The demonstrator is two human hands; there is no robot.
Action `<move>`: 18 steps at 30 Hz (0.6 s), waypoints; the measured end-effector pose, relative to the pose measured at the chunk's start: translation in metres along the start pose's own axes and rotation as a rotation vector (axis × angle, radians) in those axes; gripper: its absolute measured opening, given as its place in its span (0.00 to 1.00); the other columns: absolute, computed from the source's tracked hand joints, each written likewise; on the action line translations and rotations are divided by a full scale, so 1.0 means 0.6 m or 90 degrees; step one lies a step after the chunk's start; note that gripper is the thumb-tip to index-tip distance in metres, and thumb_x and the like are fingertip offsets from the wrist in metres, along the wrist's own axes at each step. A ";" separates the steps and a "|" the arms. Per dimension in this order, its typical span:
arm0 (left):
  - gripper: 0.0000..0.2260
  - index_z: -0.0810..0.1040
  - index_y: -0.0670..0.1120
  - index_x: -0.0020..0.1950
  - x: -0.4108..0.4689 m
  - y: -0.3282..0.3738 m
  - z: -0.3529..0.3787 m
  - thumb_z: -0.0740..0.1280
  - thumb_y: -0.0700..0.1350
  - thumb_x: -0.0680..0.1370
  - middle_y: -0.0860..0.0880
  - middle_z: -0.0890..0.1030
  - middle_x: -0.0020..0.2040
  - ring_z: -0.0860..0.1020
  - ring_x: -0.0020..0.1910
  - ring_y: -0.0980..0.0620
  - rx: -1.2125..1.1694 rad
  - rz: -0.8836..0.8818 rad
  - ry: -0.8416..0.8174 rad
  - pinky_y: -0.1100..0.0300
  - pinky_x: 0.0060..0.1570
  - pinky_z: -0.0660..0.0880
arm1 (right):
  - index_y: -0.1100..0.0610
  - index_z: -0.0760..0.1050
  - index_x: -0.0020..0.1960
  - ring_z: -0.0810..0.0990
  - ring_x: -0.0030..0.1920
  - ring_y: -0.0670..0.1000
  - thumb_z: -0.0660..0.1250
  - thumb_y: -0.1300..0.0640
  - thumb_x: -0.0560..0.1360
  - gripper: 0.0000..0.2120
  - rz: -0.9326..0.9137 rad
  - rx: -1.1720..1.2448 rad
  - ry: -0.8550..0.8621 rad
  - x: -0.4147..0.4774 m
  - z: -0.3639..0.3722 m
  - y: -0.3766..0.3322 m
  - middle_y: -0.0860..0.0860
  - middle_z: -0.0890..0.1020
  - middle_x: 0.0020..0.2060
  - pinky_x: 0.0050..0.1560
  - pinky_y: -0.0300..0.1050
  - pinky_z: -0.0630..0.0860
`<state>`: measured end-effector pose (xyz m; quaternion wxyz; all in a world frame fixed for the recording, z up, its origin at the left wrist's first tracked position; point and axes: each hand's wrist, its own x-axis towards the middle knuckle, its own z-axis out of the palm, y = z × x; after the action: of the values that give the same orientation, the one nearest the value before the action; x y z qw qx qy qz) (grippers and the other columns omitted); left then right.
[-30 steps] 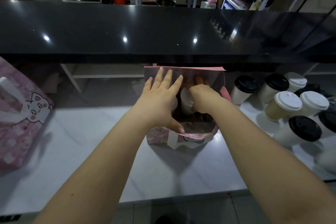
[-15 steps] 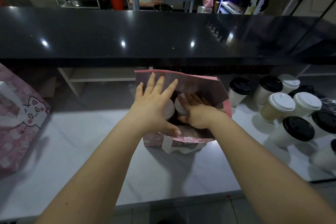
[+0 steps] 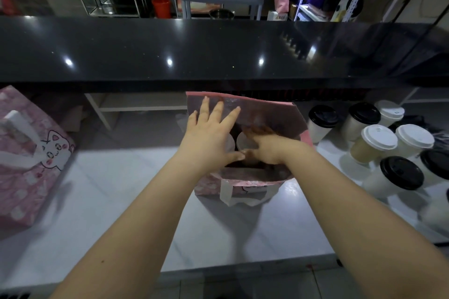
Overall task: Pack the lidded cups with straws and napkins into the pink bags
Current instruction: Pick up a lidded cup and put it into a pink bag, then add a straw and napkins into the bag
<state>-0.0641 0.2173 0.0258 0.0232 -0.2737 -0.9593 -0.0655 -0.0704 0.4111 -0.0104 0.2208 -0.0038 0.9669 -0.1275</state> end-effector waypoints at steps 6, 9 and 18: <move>0.26 0.64 0.52 0.74 0.016 0.037 -0.026 0.64 0.55 0.77 0.46 0.68 0.71 0.64 0.70 0.42 0.002 -0.045 0.100 0.45 0.64 0.65 | 0.43 0.68 0.71 0.75 0.62 0.50 0.68 0.44 0.75 0.25 -0.047 0.088 0.236 -0.082 -0.076 -0.003 0.48 0.74 0.67 0.56 0.46 0.72; 0.21 0.70 0.51 0.69 0.032 0.074 -0.033 0.63 0.52 0.77 0.47 0.73 0.65 0.68 0.65 0.43 -0.028 -0.025 0.109 0.47 0.60 0.66 | 0.46 0.76 0.63 0.77 0.56 0.48 0.69 0.50 0.74 0.17 -0.057 0.111 0.354 -0.134 -0.083 0.015 0.45 0.80 0.58 0.55 0.49 0.76; 0.21 0.72 0.51 0.69 0.098 0.292 -0.032 0.63 0.47 0.76 0.47 0.77 0.60 0.73 0.59 0.43 -0.114 0.079 0.110 0.49 0.55 0.69 | 0.48 0.78 0.58 0.72 0.56 0.46 0.70 0.55 0.74 0.12 0.057 0.090 0.473 -0.283 -0.073 0.201 0.42 0.79 0.51 0.51 0.40 0.68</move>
<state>-0.0212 0.3926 0.0694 0.0848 -0.3267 -0.9254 -0.1726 0.0701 0.5494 0.0699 -0.1398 0.1006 0.9691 -0.1767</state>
